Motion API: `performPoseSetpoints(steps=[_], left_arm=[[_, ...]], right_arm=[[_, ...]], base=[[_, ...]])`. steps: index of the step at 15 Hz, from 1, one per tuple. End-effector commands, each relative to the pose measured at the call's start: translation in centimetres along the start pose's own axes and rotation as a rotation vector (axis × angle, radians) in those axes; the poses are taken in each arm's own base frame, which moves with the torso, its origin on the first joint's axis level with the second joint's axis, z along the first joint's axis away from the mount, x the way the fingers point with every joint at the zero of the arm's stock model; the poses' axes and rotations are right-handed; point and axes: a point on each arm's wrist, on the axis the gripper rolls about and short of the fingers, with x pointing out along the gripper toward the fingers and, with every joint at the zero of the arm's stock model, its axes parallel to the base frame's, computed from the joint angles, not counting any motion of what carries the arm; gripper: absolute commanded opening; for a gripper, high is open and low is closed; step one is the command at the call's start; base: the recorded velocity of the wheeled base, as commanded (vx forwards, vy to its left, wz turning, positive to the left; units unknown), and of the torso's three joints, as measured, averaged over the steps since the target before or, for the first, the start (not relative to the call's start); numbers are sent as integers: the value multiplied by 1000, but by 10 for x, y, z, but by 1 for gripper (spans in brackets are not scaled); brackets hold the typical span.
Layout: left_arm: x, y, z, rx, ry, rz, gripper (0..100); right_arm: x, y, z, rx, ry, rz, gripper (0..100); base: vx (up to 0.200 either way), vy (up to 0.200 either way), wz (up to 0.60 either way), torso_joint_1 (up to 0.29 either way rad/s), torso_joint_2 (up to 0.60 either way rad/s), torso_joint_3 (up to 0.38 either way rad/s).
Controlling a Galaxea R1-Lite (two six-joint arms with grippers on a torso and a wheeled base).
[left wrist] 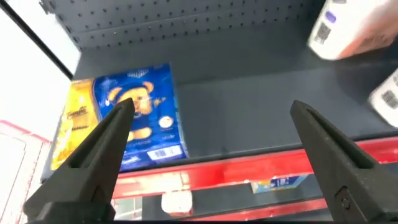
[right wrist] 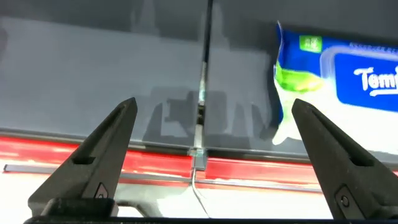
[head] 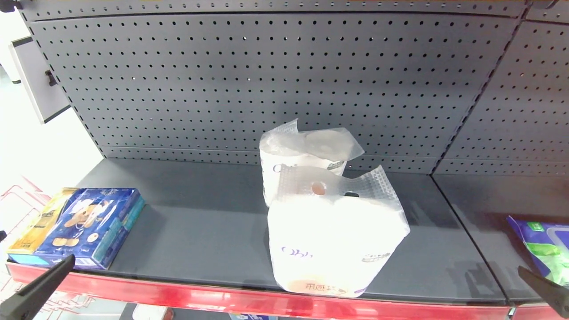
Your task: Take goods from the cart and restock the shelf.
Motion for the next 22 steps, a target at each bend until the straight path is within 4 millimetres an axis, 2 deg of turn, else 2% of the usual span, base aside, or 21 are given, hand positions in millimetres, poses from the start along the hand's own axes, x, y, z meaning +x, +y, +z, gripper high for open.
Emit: performPoseSetpoints(steps=[1, 3, 6, 8, 11, 14, 19, 22], left_arm=[[0, 0, 1, 0, -2, 0, 100], [-1, 0, 2, 0, -10, 1, 100], [-13, -1, -5, 0, -2, 2, 100], [-29, -3, -18, -1, 40, 7, 100], [-34, -3, -22, -4, 38, 29, 100], [-34, -3, -23, -4, 41, 40, 100], [-36, -3, -24, -8, 34, 47, 100], [-36, -3, -24, -8, 36, 47, 100]], right_arm=[[4, 0, 0, -5, 18, 9, 100], [19, 3, 14, -13, 54, 79, 100], [28, 11, 24, -28, 69, 166, 100], [39, 27, 30, -72, 116, 261, 100], [67, 40, 53, -9, 164, 242, 100], [83, 56, 53, -14, 222, 242, 100], [89, 85, 51, -74, 254, 291, 100], [92, 104, 60, -39, 257, 325, 100]], base=[[0, 0, 0, 0, 0, 0], [0, 0, 0, 0, 0, 0], [0, 0, 0, 0, 0, 0], [0, 0, 0, 0, 0, 0], [0, 0, 0, 0, 0, 0], [0, 0, 0, 0, 0, 0], [0, 0, 0, 0, 0, 0], [0, 0, 0, 0, 0, 0]])
